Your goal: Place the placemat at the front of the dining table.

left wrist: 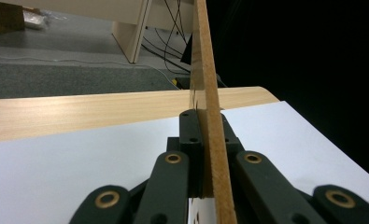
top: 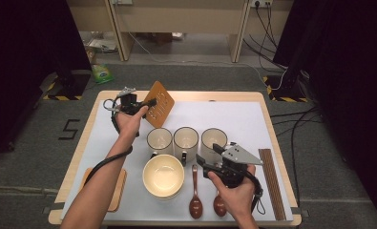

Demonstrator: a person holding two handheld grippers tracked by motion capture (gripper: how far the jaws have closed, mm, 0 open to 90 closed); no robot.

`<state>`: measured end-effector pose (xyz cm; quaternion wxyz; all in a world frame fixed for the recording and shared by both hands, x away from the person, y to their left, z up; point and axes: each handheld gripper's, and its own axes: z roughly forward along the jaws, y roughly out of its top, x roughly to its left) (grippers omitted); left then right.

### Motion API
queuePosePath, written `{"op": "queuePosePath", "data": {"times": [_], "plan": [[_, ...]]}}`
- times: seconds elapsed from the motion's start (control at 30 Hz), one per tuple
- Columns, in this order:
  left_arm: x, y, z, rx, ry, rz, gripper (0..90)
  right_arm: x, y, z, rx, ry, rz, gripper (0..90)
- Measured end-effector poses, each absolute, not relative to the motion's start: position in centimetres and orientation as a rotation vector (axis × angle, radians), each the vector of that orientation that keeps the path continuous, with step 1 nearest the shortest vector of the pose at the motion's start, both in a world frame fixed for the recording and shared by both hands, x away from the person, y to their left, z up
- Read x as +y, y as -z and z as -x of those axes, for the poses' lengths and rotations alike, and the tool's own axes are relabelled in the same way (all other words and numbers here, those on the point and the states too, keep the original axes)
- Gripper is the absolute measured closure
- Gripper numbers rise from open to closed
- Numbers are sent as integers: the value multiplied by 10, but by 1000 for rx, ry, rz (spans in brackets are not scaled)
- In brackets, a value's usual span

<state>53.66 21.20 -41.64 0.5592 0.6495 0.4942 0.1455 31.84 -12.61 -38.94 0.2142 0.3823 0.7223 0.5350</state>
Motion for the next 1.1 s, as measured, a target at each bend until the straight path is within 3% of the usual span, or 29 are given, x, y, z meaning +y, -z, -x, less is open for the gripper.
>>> {"op": "queuePosePath", "data": {"times": [1.1], "plan": [[217,440,-551,1254,-311,-1560,860,-127,388,-318,2001,-1489,-1057,307]]}}
